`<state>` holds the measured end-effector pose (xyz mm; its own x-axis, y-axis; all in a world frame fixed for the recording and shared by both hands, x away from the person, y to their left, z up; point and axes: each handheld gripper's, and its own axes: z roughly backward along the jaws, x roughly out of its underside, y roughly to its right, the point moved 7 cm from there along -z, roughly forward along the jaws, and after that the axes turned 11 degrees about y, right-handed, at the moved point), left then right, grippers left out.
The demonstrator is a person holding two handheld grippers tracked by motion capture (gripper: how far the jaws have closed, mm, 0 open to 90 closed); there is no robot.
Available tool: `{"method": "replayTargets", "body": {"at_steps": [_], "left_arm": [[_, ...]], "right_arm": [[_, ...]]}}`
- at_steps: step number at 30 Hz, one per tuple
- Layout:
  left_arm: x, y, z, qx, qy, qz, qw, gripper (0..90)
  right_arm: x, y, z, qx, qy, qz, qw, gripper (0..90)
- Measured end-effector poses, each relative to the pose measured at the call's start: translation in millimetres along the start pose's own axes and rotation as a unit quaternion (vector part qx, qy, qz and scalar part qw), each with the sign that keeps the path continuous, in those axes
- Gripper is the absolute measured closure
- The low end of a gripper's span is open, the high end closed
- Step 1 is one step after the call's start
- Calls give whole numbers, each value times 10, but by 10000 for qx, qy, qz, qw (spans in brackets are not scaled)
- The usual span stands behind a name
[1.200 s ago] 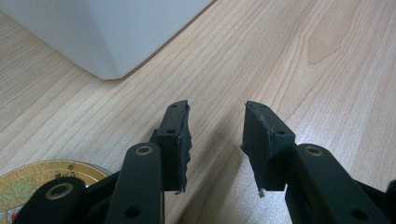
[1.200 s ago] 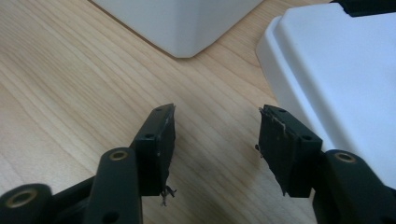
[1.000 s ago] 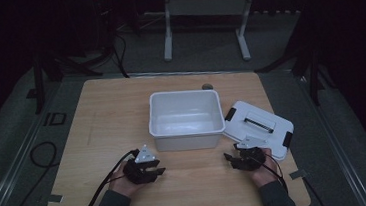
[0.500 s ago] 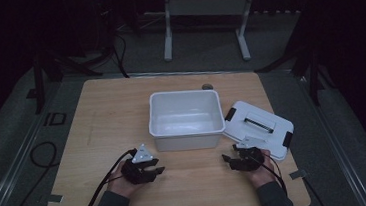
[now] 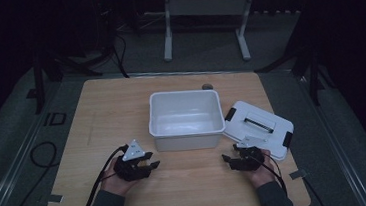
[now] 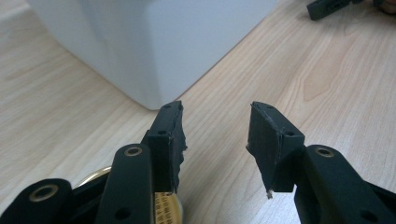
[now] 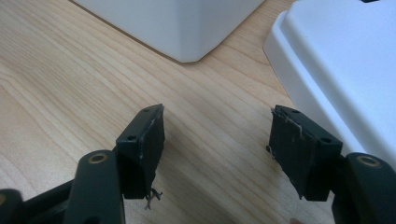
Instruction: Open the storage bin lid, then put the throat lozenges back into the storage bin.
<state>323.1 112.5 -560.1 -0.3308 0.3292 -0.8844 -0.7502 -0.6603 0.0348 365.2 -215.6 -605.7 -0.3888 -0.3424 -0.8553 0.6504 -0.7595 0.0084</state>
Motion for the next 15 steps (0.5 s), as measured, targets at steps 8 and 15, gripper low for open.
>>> {"method": "replayTargets", "body": {"at_steps": [8, 15], "left_arm": [[-68, -146, 142, -295, -2, 30, 9996, 539], [-71, -230, 257, -465, -140, 104, 9988, 527]], "right_arm": [[0, -1, -1, -1, 4, 0, 10000, 347], [0, 0, -1, -2, 3, 0, 10000, 346]]}}
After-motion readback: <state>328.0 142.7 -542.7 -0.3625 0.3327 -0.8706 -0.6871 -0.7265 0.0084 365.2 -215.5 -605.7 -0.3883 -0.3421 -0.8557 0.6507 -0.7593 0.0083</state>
